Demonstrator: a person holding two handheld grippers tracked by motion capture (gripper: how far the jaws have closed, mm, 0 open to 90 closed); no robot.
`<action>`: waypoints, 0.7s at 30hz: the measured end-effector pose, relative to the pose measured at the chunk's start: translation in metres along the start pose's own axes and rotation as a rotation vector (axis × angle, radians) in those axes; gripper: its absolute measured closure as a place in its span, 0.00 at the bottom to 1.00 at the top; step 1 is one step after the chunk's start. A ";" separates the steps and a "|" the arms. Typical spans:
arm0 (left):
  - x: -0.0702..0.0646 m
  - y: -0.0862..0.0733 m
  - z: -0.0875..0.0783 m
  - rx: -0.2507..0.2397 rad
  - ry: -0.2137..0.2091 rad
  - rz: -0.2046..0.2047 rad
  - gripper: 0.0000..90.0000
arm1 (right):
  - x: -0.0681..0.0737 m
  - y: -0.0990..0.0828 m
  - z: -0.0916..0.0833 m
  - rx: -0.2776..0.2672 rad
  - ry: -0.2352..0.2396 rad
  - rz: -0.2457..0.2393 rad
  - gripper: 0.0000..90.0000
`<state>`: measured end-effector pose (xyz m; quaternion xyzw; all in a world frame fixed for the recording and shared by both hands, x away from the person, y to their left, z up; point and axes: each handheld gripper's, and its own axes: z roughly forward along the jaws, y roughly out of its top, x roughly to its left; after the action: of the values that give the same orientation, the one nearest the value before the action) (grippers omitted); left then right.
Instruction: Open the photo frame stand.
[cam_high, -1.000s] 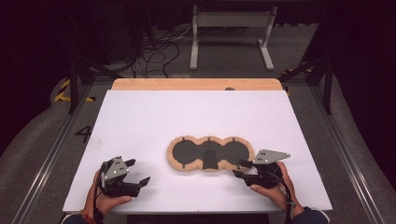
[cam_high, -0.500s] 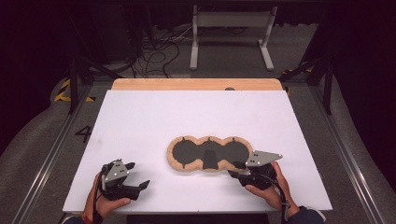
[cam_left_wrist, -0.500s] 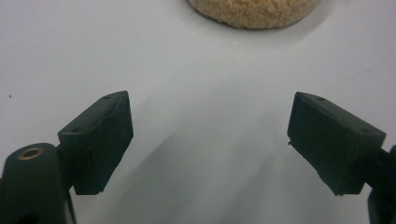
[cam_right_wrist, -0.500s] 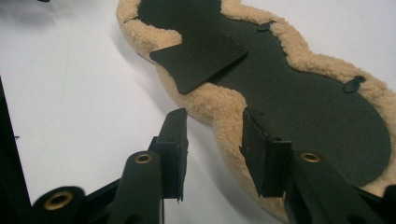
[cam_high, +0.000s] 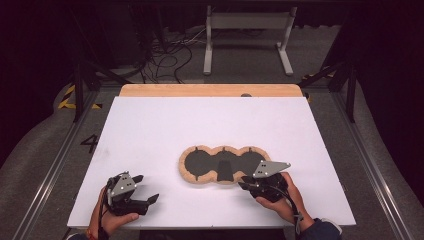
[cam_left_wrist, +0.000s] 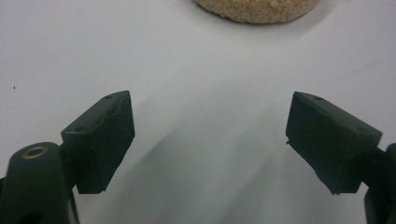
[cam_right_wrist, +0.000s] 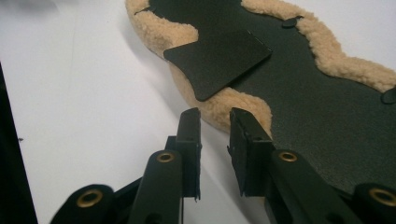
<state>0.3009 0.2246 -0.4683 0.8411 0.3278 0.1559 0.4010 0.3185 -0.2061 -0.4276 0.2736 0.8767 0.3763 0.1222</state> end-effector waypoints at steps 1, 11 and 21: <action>0.000 0.000 0.000 0.000 0.000 0.002 0.18 | 0.000 0.001 0.002 0.011 0.002 0.001 0.85; -0.003 -0.001 -0.004 -0.006 0.009 0.020 0.18 | 0.006 0.007 0.011 0.055 0.006 0.030 0.91; -0.006 -0.002 -0.005 0.006 0.011 0.025 0.18 | 0.007 0.008 0.027 0.071 0.044 0.059 0.91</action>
<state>0.2935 0.2244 -0.4670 0.8455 0.3198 0.1644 0.3947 0.3268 -0.1819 -0.4404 0.2950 0.8836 0.3544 0.0818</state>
